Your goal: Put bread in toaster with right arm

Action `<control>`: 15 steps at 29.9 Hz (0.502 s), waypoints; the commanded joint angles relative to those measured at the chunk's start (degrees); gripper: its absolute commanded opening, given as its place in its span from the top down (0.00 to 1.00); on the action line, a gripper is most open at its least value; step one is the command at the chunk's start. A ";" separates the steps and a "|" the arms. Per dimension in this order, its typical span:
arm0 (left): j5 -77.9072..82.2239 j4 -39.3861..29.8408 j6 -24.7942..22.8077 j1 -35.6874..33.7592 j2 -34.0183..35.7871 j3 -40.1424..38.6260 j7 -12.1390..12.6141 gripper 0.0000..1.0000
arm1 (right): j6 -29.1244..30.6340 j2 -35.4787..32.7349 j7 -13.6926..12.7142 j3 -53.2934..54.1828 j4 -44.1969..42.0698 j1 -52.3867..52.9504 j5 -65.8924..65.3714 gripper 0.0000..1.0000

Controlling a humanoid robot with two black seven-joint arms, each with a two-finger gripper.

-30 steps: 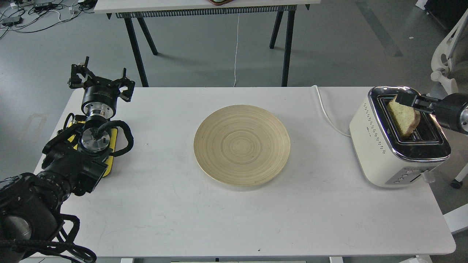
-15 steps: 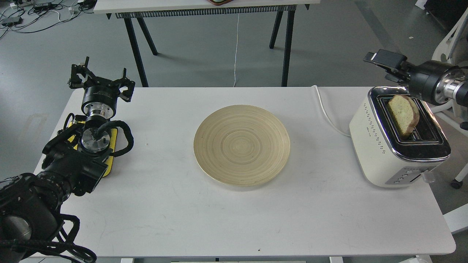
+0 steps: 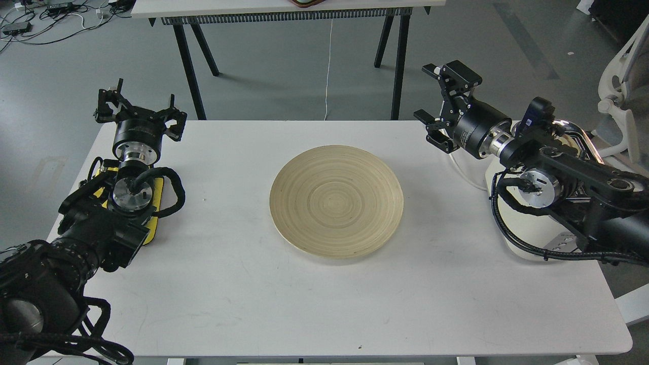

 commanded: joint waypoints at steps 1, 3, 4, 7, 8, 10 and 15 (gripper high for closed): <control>0.00 0.00 0.00 -0.01 0.00 0.00 -0.01 0.00 | 8.59 6.66 0.26 8.79 -10.17 -3.86 0.06 0.00; 0.00 0.00 0.00 -0.01 0.00 0.00 -0.01 0.00 | 13.16 9.73 0.26 12.05 -15.18 -4.65 0.06 0.00; 0.00 0.00 0.00 -0.01 0.00 0.00 -0.01 0.00 | 15.18 10.97 0.26 13.19 -17.56 -4.83 0.24 0.00; 0.00 0.00 0.00 -0.01 0.00 0.00 -0.01 0.00 | 16.31 12.99 0.26 15.48 -22.66 -4.92 0.41 0.00; 0.00 0.00 0.00 -0.01 0.00 0.00 -0.01 0.00 | 16.31 13.61 0.26 15.75 -23.72 -4.92 0.41 0.00; 0.00 0.00 0.00 -0.01 0.00 0.00 -0.01 0.00 | 16.31 15.10 0.44 15.75 -25.74 -4.92 0.50 0.00; 0.00 0.00 0.00 -0.01 0.00 0.00 -0.01 0.00 | 16.31 16.60 1.40 15.66 -28.74 -4.92 0.50 0.00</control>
